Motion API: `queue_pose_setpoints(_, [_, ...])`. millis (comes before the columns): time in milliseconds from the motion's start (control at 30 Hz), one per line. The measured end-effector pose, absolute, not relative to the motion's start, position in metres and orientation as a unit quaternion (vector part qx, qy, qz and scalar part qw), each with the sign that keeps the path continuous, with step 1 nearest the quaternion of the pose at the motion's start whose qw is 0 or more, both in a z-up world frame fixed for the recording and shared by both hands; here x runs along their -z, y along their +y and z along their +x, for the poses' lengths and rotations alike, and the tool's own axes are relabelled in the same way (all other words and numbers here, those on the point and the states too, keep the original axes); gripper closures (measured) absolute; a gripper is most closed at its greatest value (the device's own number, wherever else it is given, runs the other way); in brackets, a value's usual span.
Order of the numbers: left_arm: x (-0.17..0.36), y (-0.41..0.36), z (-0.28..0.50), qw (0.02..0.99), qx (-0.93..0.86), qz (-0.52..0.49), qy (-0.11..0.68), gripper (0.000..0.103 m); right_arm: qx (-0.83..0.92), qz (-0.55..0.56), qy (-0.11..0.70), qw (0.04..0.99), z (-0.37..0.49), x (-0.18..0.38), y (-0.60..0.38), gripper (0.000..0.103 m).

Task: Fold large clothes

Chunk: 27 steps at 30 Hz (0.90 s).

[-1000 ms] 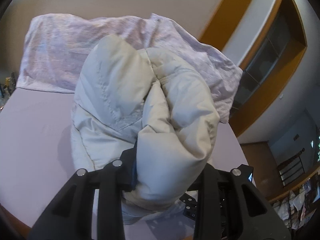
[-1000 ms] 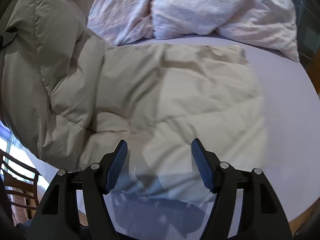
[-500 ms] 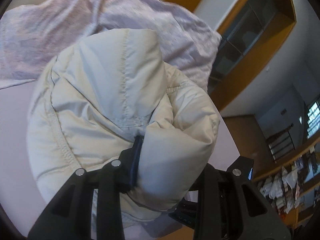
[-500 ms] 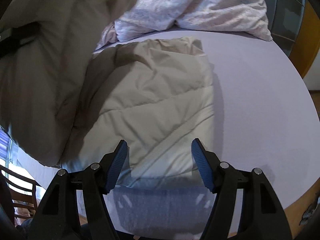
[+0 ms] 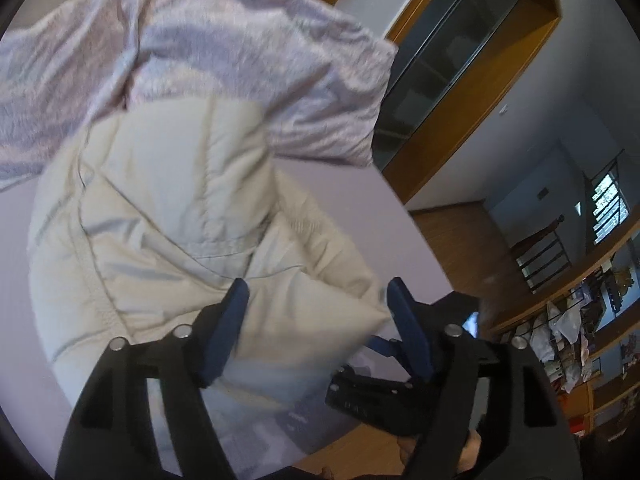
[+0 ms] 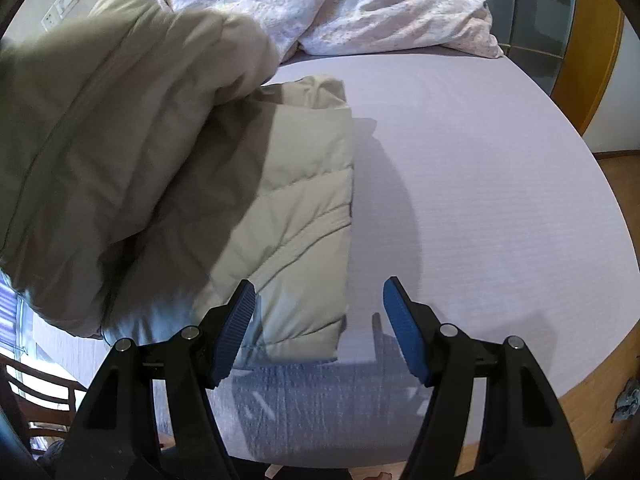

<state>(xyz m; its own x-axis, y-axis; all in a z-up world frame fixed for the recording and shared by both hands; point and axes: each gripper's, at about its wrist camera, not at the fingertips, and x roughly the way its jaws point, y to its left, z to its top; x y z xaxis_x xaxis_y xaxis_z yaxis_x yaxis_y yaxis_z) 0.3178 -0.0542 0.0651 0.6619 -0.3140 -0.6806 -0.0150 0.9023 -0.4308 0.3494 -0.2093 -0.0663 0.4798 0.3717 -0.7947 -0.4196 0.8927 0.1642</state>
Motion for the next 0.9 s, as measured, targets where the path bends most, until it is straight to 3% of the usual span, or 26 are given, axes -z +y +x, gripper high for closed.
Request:
queue_pose_setpoints(67, [-0.081,-0.044,0.306,0.898,0.073,-0.198,0.385,0.025,-0.228,-0.025,0.455,0.86,0.351,0.066,-0.211,0.035])
queue_pose_setpoints(300, [-0.102,0.009,0.284,0.915,-0.012,-0.177,0.362,0.022,-0.225,-0.02,0.45,0.864,0.353,0.06,-0.211,0.035])
queue_pose_setpoints(900, [-0.023,0.108,0.295,0.875,-0.142,-0.186,0.424,0.022,-0.196,-0.001,0.435,0.879,0.356,0.043,-0.222,0.035])
